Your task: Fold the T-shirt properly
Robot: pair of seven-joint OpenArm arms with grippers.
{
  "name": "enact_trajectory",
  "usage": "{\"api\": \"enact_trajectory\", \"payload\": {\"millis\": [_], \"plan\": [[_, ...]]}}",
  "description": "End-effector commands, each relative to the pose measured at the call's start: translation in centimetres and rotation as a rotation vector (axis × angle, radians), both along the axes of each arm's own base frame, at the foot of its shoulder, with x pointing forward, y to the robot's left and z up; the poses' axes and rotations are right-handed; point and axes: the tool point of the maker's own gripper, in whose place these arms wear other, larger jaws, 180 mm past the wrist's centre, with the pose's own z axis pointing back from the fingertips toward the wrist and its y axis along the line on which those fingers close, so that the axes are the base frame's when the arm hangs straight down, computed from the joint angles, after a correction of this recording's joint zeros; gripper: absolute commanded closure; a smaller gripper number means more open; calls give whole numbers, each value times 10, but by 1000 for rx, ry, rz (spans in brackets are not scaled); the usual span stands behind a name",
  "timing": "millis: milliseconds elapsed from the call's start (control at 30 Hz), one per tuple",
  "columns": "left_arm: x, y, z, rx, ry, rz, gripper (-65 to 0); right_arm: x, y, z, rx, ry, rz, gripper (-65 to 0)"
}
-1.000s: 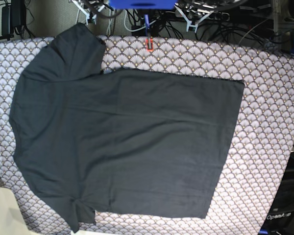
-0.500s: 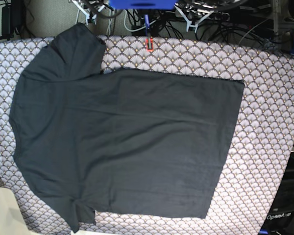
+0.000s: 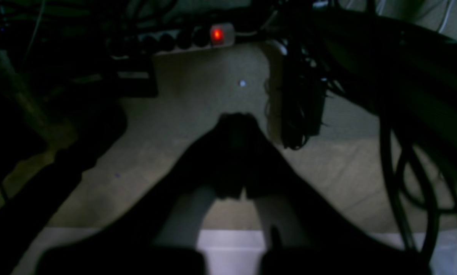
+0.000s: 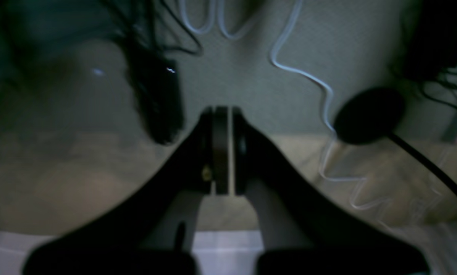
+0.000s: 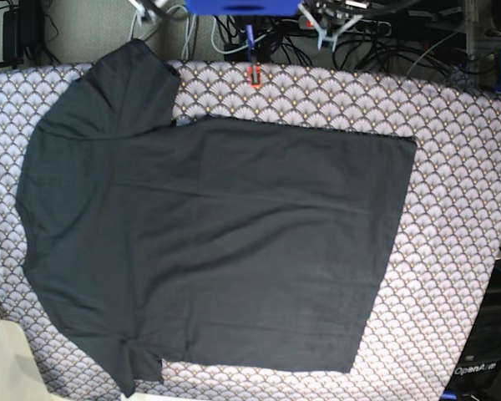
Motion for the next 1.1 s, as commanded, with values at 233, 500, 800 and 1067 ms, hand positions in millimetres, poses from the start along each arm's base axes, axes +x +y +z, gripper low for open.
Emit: {"api": "enact_trajectory", "payload": {"millis": [233,500,800,1067], "plan": [[-55,17,7,16,-35,-2,0,-66,-25,27,-35,-99,32,0],[-90,45,31,15,-208,96,0,-93,-38,77,-48,-353,92,0],[-107,58,83,-92,-534,495,0,-105,-57,138,-68,-595,165,0],[-127,62,131,-41,-753,544,0,-100,-77,147,-108,-624,175,0]]}}
